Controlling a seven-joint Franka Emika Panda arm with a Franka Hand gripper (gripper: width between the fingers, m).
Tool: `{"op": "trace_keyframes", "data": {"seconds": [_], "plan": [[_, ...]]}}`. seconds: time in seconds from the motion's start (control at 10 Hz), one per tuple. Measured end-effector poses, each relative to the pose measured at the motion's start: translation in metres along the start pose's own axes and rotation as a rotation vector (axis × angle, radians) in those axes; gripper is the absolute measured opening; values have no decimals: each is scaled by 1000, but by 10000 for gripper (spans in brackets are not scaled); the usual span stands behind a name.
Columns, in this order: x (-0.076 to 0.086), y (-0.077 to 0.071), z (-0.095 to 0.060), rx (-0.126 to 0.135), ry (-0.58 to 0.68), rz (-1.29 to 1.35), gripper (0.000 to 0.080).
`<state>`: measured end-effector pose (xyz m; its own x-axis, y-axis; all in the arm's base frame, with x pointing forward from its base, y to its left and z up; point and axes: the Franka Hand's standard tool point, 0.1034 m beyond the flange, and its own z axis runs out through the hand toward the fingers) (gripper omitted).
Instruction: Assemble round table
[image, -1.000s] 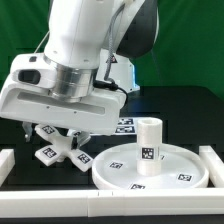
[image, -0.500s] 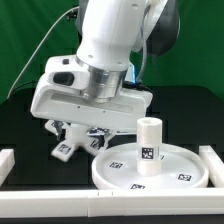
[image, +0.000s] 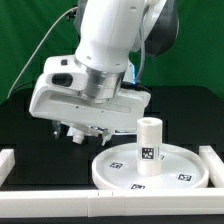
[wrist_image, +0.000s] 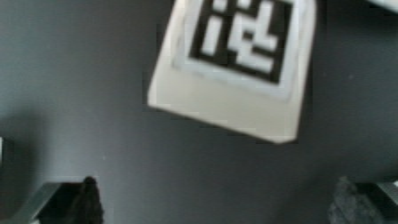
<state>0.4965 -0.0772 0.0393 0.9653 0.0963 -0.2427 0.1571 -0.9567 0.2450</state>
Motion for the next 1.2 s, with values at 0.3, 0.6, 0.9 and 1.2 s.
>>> {"op": "trace_keyframes", "data": {"seconds": [0.3, 0.6, 0.9, 1.2], "plan": [[-2, -15, -2, 0, 11, 30, 649], [-15, -21, -3, 8, -4, 36, 649], [-45, -2, -7, 37, -18, 12, 649], [-57, 15, 2, 40, -22, 3, 649]]}}
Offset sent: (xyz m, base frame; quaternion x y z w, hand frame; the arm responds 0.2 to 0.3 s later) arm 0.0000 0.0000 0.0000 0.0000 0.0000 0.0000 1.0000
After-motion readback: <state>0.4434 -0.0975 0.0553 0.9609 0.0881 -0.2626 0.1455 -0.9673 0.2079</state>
